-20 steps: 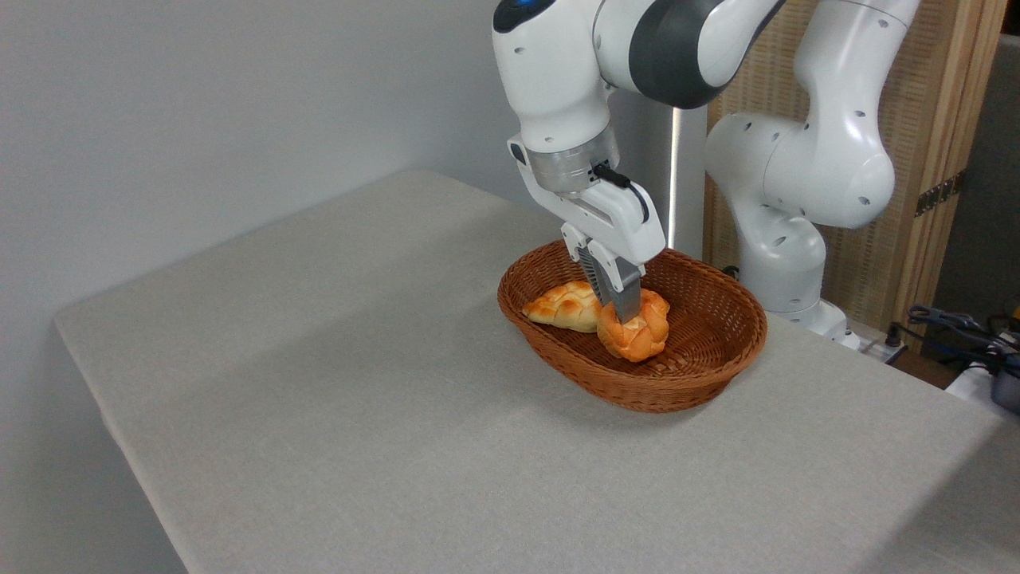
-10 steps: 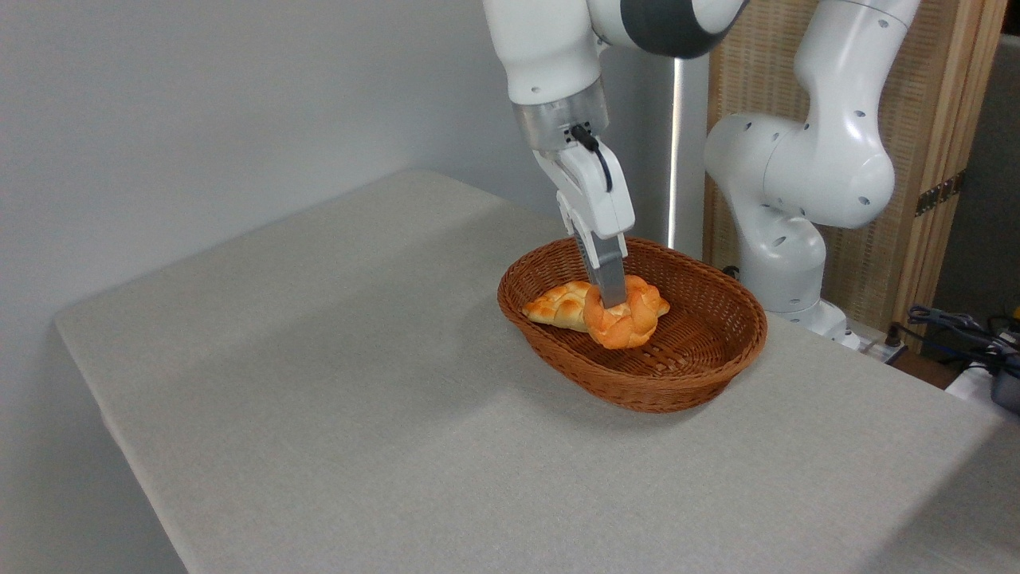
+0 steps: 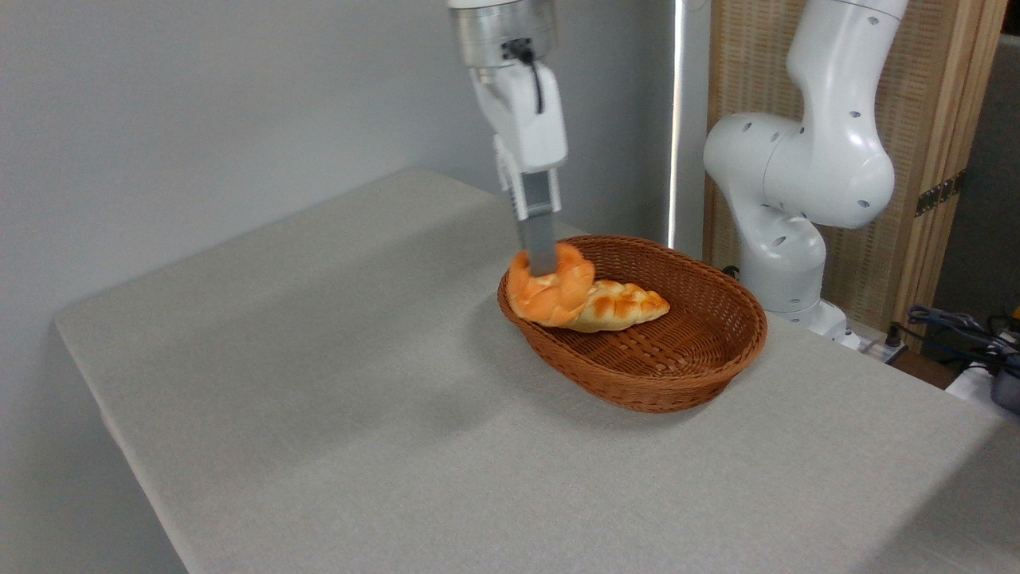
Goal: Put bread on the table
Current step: 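Lift the bun out of the basket and carry it onto the table, then lower the bun onto the table and open the gripper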
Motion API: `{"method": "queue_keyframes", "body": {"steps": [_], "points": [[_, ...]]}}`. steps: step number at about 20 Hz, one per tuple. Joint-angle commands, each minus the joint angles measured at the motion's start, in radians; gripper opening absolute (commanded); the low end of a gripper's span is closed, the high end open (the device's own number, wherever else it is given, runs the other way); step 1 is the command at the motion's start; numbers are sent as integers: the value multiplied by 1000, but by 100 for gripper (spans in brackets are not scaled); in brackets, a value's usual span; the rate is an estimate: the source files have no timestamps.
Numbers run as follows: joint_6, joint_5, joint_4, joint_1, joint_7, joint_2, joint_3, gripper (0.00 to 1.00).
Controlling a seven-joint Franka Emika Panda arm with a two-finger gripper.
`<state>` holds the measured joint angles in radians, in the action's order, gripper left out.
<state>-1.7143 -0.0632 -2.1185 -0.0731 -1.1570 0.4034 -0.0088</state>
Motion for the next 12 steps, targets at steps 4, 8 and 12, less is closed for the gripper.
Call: {"method": "queue_keyframes", "body": {"steps": [4, 8, 12], "points": [[-233, -47, 152, -7, 139, -314, -39, 26], [-309, -170, 155, -7, 259, -382, -51, 32], [-346, -227, 163, -7, 298, -394, -51, 67]]}}
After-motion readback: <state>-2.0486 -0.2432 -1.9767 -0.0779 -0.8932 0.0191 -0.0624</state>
